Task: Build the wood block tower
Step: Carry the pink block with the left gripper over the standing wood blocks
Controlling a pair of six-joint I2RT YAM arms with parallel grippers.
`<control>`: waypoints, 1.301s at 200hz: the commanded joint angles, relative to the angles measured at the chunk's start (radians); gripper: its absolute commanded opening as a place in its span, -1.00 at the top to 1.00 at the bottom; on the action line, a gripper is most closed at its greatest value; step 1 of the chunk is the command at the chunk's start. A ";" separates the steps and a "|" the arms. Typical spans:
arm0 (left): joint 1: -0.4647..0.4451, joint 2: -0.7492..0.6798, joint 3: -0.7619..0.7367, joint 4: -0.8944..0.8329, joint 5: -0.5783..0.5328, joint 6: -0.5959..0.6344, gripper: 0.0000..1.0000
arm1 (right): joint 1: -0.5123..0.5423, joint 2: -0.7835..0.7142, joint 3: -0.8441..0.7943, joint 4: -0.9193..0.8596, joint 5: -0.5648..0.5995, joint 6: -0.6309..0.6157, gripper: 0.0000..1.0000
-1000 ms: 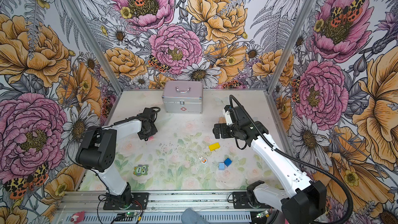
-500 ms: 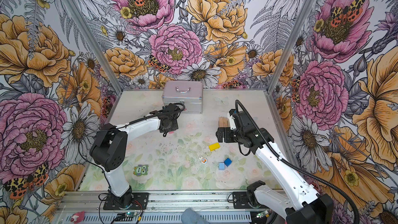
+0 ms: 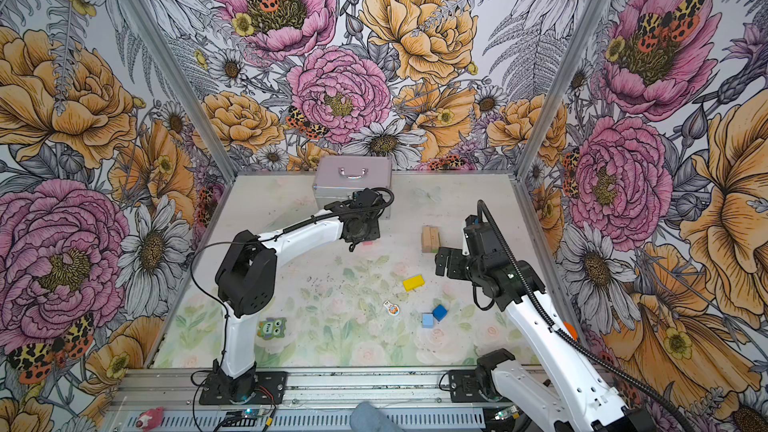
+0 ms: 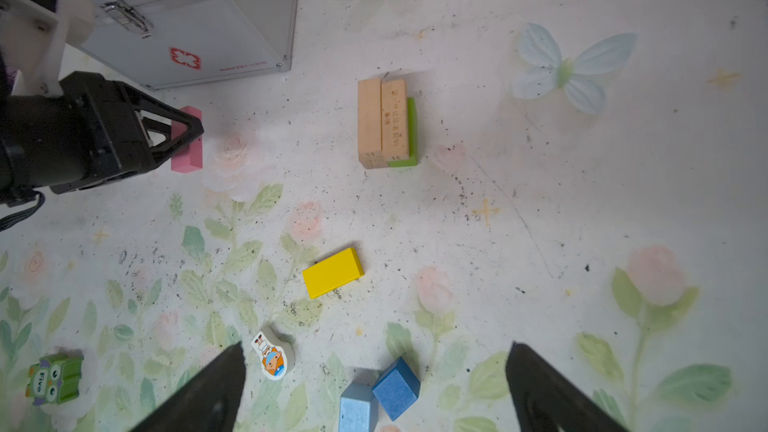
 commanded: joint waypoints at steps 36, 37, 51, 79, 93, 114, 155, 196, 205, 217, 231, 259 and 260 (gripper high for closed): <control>-0.068 0.119 0.235 -0.061 0.056 -0.033 0.48 | -0.071 -0.025 -0.011 0.000 0.052 0.029 -1.00; -0.069 0.122 0.240 -0.062 0.056 -0.033 0.48 | -0.072 -0.025 -0.011 0.000 0.052 0.029 -1.00; -0.088 0.162 0.302 -0.070 0.064 -0.037 0.48 | -0.086 -0.035 -0.015 0.000 0.055 0.033 -1.00; -0.124 0.251 0.448 -0.108 0.080 -0.040 0.49 | -0.120 -0.043 -0.024 0.000 0.049 0.036 -0.99; -0.144 0.292 0.516 -0.123 0.084 -0.043 0.49 | -0.139 -0.050 -0.030 0.000 0.047 0.043 -1.00; -0.175 0.334 0.583 -0.136 0.084 -0.043 0.49 | -0.158 -0.066 -0.046 0.006 0.042 0.054 -1.00; -0.194 0.390 0.652 -0.139 0.087 -0.062 0.49 | -0.187 -0.077 -0.066 0.009 0.017 0.049 -0.99; -0.209 0.428 0.696 -0.140 0.055 -0.068 0.49 | -0.200 -0.082 -0.077 0.011 0.009 0.050 -1.00; -0.210 0.436 0.704 -0.139 0.049 -0.067 0.50 | -0.202 -0.083 -0.073 0.011 0.008 0.050 -1.00; -0.211 0.446 0.719 -0.140 0.041 -0.069 0.49 | -0.205 -0.085 -0.076 0.011 0.006 0.049 -0.99; -0.212 0.466 0.748 -0.141 0.041 -0.065 0.49 | -0.209 -0.088 -0.074 0.011 0.003 0.052 -0.99; -0.215 0.497 0.786 -0.143 0.036 -0.065 0.47 | -0.211 -0.093 -0.076 0.013 -0.001 0.060 -0.99; -0.215 0.497 0.787 -0.143 0.036 -0.065 0.47 | -0.211 -0.094 -0.077 0.013 -0.001 0.060 -1.00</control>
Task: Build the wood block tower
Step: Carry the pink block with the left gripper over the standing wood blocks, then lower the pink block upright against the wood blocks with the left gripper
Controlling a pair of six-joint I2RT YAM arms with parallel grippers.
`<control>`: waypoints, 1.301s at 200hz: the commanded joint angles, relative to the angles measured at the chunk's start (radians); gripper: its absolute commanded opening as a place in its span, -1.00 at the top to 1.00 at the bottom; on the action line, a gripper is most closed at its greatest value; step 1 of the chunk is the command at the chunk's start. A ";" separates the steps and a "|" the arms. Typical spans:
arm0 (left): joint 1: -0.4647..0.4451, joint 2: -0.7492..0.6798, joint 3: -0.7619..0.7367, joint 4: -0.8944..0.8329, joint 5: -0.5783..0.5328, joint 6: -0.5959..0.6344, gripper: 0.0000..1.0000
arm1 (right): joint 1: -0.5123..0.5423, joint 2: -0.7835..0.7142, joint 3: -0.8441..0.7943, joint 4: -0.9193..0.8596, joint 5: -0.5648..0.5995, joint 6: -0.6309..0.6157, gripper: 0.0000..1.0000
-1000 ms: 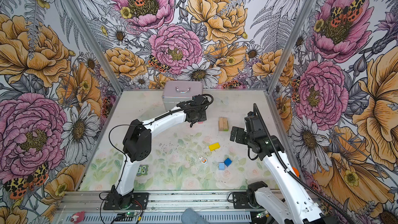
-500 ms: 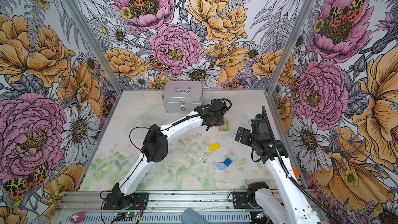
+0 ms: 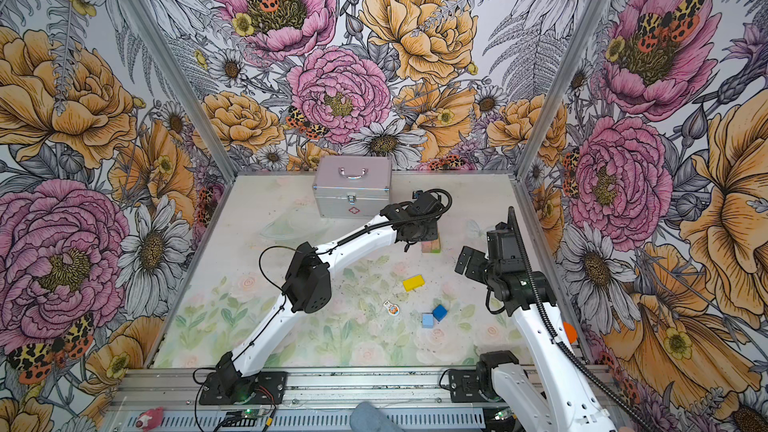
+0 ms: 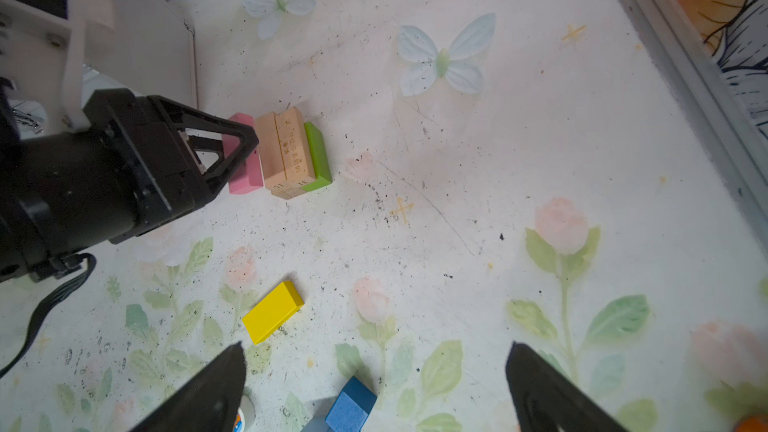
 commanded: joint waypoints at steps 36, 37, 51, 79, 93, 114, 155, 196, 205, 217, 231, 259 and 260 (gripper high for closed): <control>-0.019 0.020 0.038 -0.008 -0.101 0.001 0.47 | -0.009 -0.027 -0.004 0.014 -0.004 0.017 -0.99; -0.020 0.019 0.040 -0.008 -0.101 0.002 0.47 | -0.009 -0.028 -0.004 0.015 -0.004 0.016 -0.99; -0.018 0.019 0.045 -0.010 -0.108 0.006 0.46 | -0.013 -0.025 -0.007 0.016 -0.004 0.014 -1.00; -0.013 0.022 0.051 -0.011 -0.110 0.007 0.40 | -0.017 -0.017 -0.013 0.022 -0.008 0.011 -0.99; -0.012 0.025 0.054 -0.011 -0.108 0.006 0.39 | -0.020 -0.015 -0.016 0.025 -0.011 0.010 -0.99; -0.009 0.033 0.061 -0.011 -0.107 0.005 0.39 | -0.024 -0.015 -0.016 0.026 -0.015 0.009 -1.00; -0.009 0.050 0.091 -0.012 -0.093 0.004 0.37 | -0.030 -0.015 -0.019 0.029 -0.019 0.005 -0.99; -0.008 0.050 0.090 -0.019 -0.107 0.007 0.33 | -0.037 -0.014 -0.022 0.033 -0.022 0.004 -1.00; -0.005 0.051 0.090 -0.020 -0.108 0.009 0.33 | -0.040 -0.014 -0.022 0.033 -0.024 0.004 -1.00; -0.005 0.053 0.090 -0.020 -0.109 0.009 0.33 | -0.042 -0.014 -0.022 0.033 -0.026 0.004 -0.99; -0.005 0.055 0.090 -0.019 -0.110 0.009 0.33 | -0.043 -0.014 -0.022 0.035 -0.028 0.003 -1.00; -0.005 0.056 0.085 -0.020 -0.113 0.007 0.33 | -0.046 -0.012 -0.022 0.035 -0.032 0.001 -1.00; -0.005 0.056 0.085 -0.020 -0.113 0.007 0.33 | -0.046 -0.011 -0.022 0.035 -0.033 0.001 -0.99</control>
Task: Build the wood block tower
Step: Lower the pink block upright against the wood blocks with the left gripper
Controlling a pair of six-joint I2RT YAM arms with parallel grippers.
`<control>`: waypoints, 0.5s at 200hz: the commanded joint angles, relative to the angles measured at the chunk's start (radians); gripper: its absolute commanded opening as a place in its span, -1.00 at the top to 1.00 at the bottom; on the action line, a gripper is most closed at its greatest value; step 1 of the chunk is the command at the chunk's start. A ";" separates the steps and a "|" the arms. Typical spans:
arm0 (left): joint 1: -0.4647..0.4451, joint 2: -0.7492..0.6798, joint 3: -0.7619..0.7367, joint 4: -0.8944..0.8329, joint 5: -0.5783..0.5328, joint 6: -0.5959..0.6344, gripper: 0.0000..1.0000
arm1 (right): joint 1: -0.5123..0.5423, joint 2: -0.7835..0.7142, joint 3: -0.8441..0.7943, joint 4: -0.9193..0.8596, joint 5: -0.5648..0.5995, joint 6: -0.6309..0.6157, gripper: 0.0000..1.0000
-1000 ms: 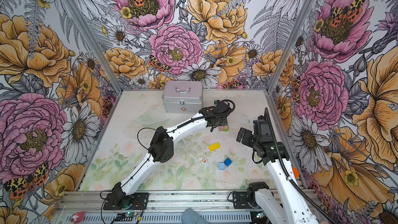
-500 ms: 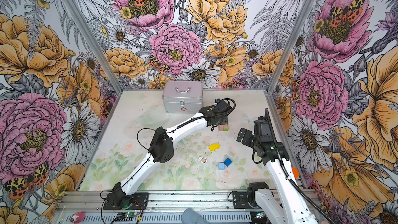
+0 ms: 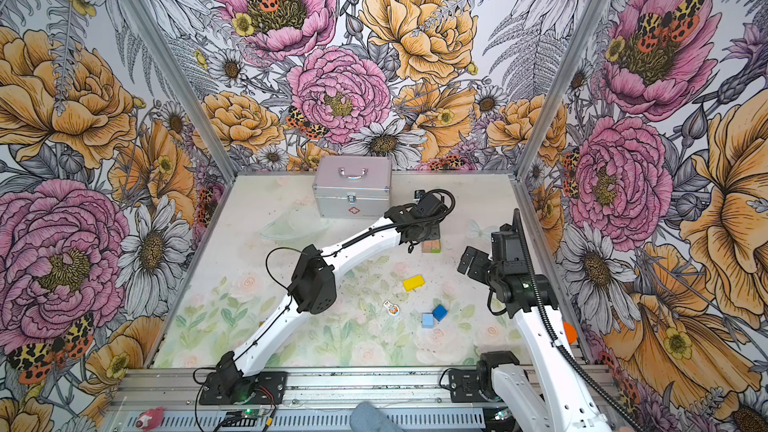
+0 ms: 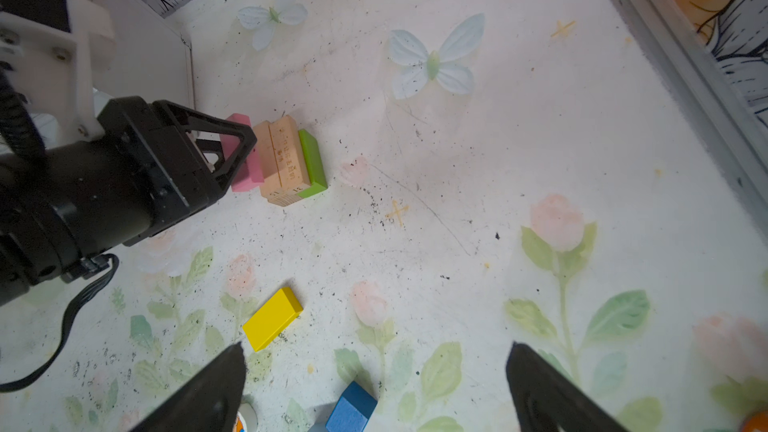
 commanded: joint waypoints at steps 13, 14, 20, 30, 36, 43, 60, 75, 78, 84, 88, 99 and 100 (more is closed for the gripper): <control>0.005 0.009 0.017 -0.006 -0.031 0.006 0.33 | -0.009 0.004 -0.004 0.022 -0.014 -0.007 -0.99; 0.005 0.009 0.017 -0.006 -0.031 0.007 0.32 | -0.009 0.004 -0.004 0.023 -0.014 -0.007 -0.99; 0.006 0.009 0.017 -0.003 -0.032 0.006 0.33 | -0.009 0.005 -0.004 0.023 -0.016 -0.007 -0.99; 0.005 0.010 0.017 -0.003 -0.032 0.007 0.32 | -0.009 0.006 -0.006 0.022 -0.018 -0.007 -1.00; 0.005 0.010 0.018 -0.004 -0.032 0.006 0.31 | -0.010 0.006 -0.006 0.023 -0.018 -0.007 -0.99; 0.007 0.012 0.020 -0.003 -0.032 0.006 0.31 | -0.011 0.006 -0.006 0.023 -0.019 -0.007 -0.99; 0.009 0.014 0.022 -0.004 -0.035 0.005 0.31 | -0.012 0.006 -0.006 0.022 -0.021 -0.007 -0.99; 0.010 0.015 0.026 -0.003 -0.038 0.007 0.31 | -0.014 0.004 -0.006 0.023 -0.021 -0.008 -0.99; 0.010 0.016 0.026 -0.004 -0.039 0.008 0.31 | -0.014 0.004 -0.005 0.023 -0.021 -0.007 -0.99; 0.010 0.018 0.029 -0.004 -0.042 0.010 0.31 | -0.015 0.005 -0.006 0.023 -0.022 -0.008 -1.00; 0.011 0.018 0.031 -0.004 -0.042 0.009 0.30 | -0.015 0.005 -0.006 0.023 -0.022 -0.009 -1.00; 0.012 0.022 0.037 -0.003 -0.040 0.011 0.30 | -0.017 0.004 -0.006 0.022 -0.025 -0.009 -0.99; 0.012 0.023 0.038 -0.003 -0.039 0.011 0.30 | -0.017 0.005 -0.006 0.023 -0.024 -0.009 -1.00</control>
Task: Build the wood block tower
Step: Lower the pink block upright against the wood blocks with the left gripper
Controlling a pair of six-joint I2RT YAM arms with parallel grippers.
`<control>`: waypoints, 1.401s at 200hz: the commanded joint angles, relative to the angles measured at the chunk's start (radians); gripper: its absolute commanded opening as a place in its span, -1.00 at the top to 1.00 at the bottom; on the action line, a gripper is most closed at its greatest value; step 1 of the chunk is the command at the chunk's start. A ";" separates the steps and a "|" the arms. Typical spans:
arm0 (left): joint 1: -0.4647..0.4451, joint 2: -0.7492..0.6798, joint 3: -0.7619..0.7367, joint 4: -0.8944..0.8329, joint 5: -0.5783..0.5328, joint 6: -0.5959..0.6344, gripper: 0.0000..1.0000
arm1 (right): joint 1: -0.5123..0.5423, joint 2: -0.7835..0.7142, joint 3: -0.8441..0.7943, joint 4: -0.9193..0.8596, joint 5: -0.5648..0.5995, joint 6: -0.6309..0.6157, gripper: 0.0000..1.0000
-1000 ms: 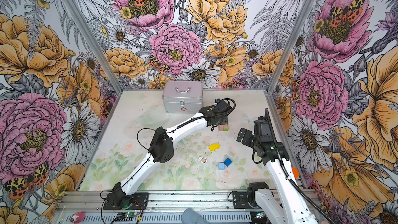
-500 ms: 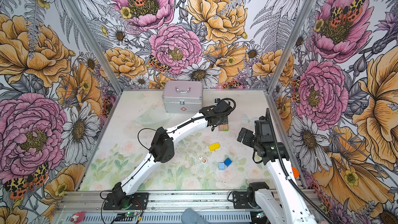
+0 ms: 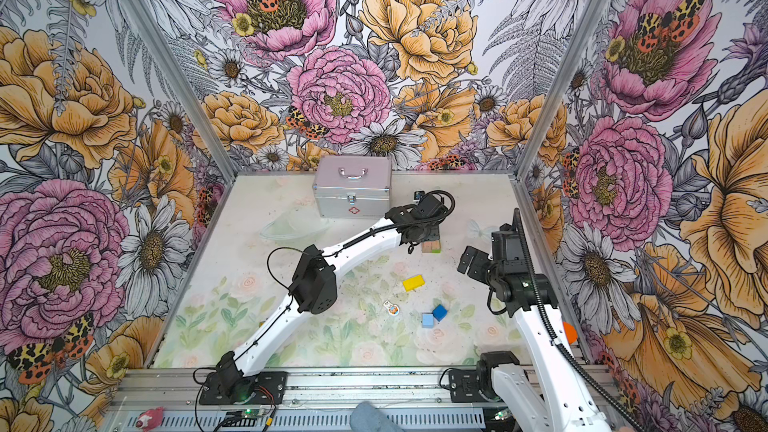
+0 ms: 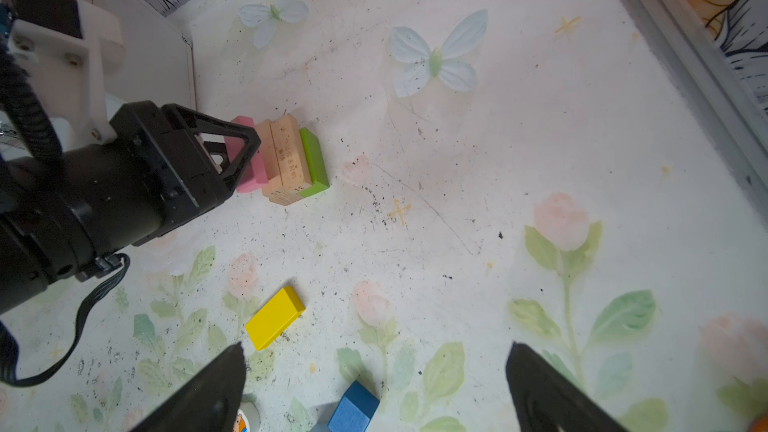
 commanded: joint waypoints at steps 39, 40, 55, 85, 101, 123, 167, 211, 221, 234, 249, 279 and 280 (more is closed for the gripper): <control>0.013 0.031 0.051 -0.003 -0.023 0.009 0.30 | -0.011 0.005 -0.007 0.026 -0.011 -0.010 -1.00; 0.012 0.031 0.052 -0.003 -0.022 0.009 0.30 | -0.011 0.005 -0.007 0.027 -0.012 -0.009 -1.00; 0.012 0.036 0.055 -0.003 -0.018 0.008 0.30 | -0.014 0.008 -0.009 0.028 -0.016 -0.011 -0.99; 0.014 0.039 0.052 -0.003 -0.017 0.009 0.29 | -0.021 0.009 -0.010 0.030 -0.020 -0.013 -0.99; 0.015 0.040 0.054 -0.003 -0.017 0.008 0.29 | -0.024 0.012 -0.009 0.033 -0.024 -0.015 -1.00; 0.015 0.040 0.053 -0.002 -0.020 0.013 0.27 | -0.028 0.016 -0.010 0.034 -0.034 -0.017 -0.99; 0.019 0.037 0.047 -0.003 -0.005 0.012 0.24 | -0.036 0.018 -0.011 0.035 -0.036 -0.016 -0.99; 0.019 0.027 0.041 -0.003 -0.003 0.012 0.24 | -0.040 0.019 -0.012 0.037 -0.043 -0.019 -1.00; 0.019 0.025 0.041 -0.003 -0.004 0.014 0.24 | -0.041 0.018 -0.012 0.037 -0.047 -0.019 -0.99; 0.018 0.021 0.040 -0.003 -0.006 0.017 0.23 | -0.041 0.017 -0.012 0.036 -0.048 -0.020 -0.99; 0.019 0.010 0.033 -0.002 -0.013 0.021 0.23 | -0.042 0.014 -0.012 0.035 -0.052 -0.020 -1.00; 0.025 -0.005 0.021 -0.003 -0.017 0.025 0.19 | -0.042 0.016 -0.012 0.035 -0.061 -0.022 -1.00; 0.025 -0.006 0.021 -0.003 -0.017 0.025 0.19 | -0.043 0.016 -0.012 0.035 -0.061 -0.022 -1.00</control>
